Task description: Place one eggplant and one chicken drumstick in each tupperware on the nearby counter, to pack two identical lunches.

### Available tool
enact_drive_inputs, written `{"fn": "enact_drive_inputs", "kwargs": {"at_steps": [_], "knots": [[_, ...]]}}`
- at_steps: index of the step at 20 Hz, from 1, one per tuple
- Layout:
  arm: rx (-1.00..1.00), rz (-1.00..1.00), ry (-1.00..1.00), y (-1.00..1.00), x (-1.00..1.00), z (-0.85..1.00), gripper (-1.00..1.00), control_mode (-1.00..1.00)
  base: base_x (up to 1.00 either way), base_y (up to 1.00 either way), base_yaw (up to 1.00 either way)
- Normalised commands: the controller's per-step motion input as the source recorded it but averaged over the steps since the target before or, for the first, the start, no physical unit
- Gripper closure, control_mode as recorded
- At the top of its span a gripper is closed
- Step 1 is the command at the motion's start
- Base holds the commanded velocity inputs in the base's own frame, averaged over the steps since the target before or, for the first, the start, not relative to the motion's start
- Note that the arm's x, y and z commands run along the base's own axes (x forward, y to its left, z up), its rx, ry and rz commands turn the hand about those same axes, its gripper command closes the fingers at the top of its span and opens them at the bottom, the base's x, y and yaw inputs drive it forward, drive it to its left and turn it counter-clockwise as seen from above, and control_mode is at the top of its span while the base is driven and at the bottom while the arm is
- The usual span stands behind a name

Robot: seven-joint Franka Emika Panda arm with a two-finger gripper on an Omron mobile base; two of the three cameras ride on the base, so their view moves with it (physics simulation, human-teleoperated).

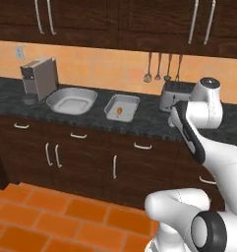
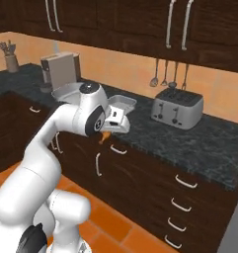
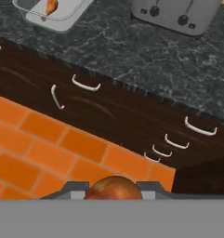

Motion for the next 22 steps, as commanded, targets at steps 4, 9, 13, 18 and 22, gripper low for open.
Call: {"fn": "enact_drive_inputs", "kwargs": {"at_steps": [4,9,13,18,22], "knots": [[0.00,0.00,0.00,0.00,0.00,0.00,1.00,1.00,0.56,1.00,-0.29],[0.00,0.00,0.00,0.00,0.00,0.00,1.00,1.00,0.48,1.00,-0.39],[0.00,0.00,0.00,0.00,0.00,0.00,1.00,1.00,0.42,1.00,-0.41],[0.00,0.00,0.00,0.00,0.00,0.00,1.00,1.00,0.67,1.00,-0.40],[0.00,0.00,0.00,0.00,0.00,0.00,1.00,1.00,0.93,0.94,-0.33]]}}
